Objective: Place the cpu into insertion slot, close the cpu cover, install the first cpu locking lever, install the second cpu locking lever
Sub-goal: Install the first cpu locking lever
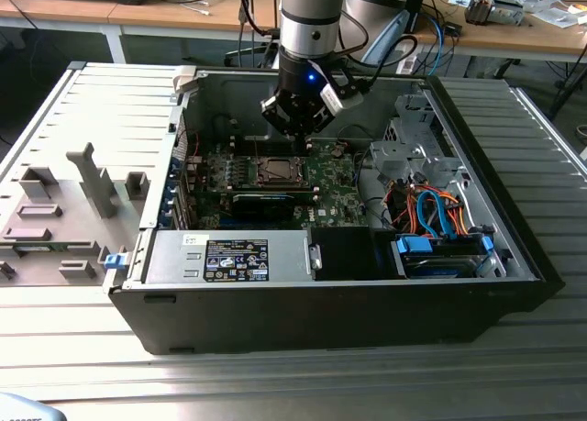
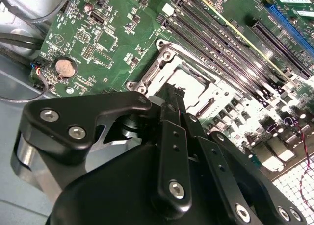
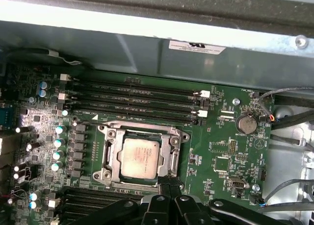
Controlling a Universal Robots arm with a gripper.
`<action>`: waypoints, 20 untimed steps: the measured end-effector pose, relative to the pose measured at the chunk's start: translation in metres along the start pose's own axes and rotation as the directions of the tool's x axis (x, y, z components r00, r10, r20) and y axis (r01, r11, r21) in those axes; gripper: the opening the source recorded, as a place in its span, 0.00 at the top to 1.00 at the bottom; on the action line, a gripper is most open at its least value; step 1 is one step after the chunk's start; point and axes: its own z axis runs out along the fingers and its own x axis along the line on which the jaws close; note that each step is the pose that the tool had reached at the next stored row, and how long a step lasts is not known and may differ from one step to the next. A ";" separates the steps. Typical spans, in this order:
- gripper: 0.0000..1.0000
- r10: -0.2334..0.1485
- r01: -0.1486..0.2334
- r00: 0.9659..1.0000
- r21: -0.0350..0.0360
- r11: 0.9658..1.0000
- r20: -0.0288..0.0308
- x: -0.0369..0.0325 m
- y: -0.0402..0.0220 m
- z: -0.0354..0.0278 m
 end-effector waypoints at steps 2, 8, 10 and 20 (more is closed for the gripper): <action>0.89 0.000 0.000 1.000 0.000 1.000 0.000 0.0005 0.0001 0.0000; 0.89 0.000 0.000 1.000 0.000 1.000 0.000 0.0054 0.0007 -0.0002; 0.89 0.000 0.000 1.000 0.000 1.000 0.000 0.0059 0.0008 -0.0002; 0.89 0.000 0.000 1.000 0.000 1.000 0.000 0.0084 0.0026 -0.0002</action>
